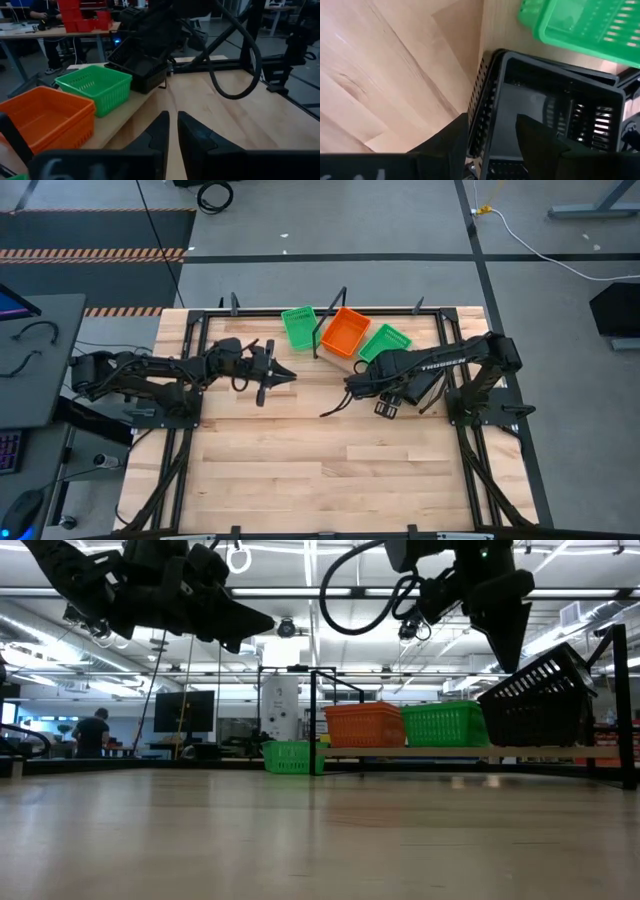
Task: Stack baskets on shelf by color
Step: Stack the black basket on top of the black basket on the shelf
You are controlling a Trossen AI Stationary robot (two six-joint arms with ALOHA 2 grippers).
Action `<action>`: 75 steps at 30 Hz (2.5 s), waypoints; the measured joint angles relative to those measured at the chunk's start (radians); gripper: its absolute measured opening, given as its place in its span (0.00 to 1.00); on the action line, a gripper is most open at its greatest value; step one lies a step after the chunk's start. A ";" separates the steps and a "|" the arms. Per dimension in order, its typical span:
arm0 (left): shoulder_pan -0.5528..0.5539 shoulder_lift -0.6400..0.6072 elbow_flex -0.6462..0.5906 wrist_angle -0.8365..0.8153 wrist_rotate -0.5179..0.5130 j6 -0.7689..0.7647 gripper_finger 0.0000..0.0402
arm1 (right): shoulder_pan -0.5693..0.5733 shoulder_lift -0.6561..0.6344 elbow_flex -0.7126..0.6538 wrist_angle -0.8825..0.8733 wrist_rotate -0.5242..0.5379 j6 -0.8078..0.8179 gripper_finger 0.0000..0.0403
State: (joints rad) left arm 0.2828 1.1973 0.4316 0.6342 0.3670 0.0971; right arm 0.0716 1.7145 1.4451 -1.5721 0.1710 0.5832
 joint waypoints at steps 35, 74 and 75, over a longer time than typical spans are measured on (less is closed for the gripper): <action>-0.019 0.000 0.000 -0.025 -0.015 -0.006 0.12 | 0.001 -0.109 -0.107 0.002 -0.007 0.136 0.05; -0.042 0.000 0.000 -0.025 -0.015 -0.007 0.13 | 0.123 -0.177 -0.106 0.031 0.120 0.271 0.04; -0.046 0.000 0.000 -0.024 -0.015 -0.007 0.13 | 0.123 -0.178 -0.109 0.030 0.117 0.271 0.04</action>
State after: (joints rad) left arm 0.2367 1.1973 0.4320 0.6098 0.3519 0.0902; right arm 0.1950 1.5370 1.3366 -1.5417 0.2880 0.8543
